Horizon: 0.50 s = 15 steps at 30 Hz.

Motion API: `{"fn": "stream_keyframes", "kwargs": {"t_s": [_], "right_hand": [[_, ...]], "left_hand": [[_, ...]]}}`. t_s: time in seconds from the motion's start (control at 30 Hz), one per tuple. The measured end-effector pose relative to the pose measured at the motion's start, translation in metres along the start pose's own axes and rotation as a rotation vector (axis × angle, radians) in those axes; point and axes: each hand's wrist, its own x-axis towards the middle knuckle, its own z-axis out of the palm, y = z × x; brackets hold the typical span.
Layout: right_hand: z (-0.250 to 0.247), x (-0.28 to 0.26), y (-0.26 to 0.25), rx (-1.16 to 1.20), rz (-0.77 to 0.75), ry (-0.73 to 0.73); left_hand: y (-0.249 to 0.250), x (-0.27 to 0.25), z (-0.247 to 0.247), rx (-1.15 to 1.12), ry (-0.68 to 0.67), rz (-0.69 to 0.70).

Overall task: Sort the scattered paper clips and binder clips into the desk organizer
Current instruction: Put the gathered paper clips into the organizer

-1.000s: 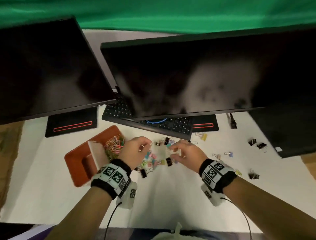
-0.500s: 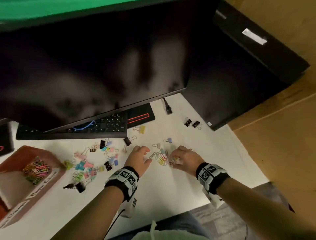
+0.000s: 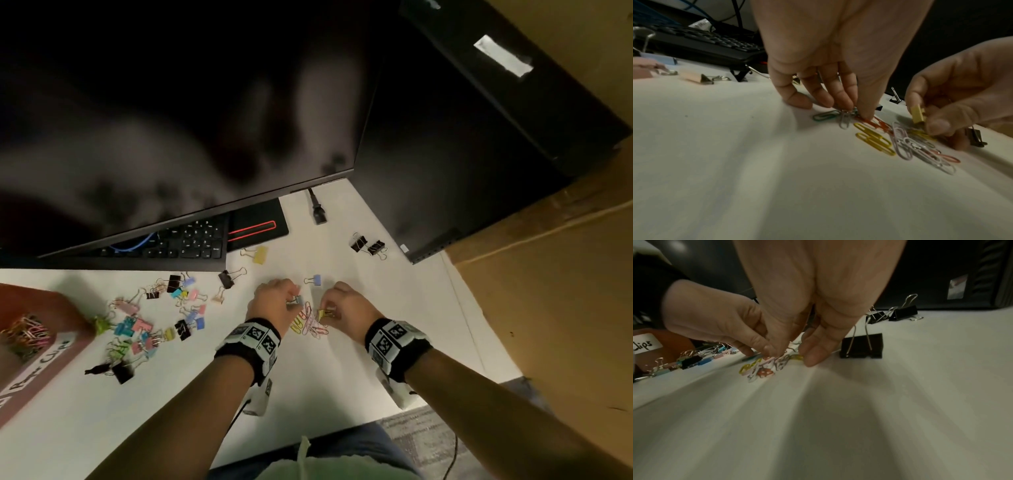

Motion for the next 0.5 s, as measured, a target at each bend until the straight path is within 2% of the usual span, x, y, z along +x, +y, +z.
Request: {"fn": "stream_keyframes", "kwargs": {"t_s": [0.17, 0.33, 0.43, 0.5], "right_hand": [[-0.013, 0.005, 0.007, 0.066, -0.001, 0.104], [-0.025, 0.014, 0.017, 0.097, 0.041, 0.221], [-0.028, 0.009, 0.015, 0.029, 0.019, 0.270], [-0.025, 0.001, 0.010, -0.044, -0.013, 0.246]], "left_hand": [[-0.001, -0.001, 0.001, -0.060, 0.031, -0.032], [-0.002, -0.004, -0.007, -0.202, 0.139, -0.045], [-0.009, -0.005, -0.016, -0.183, 0.195, -0.037], [-0.015, -0.009, -0.021, -0.164, 0.190, -0.043]]}}
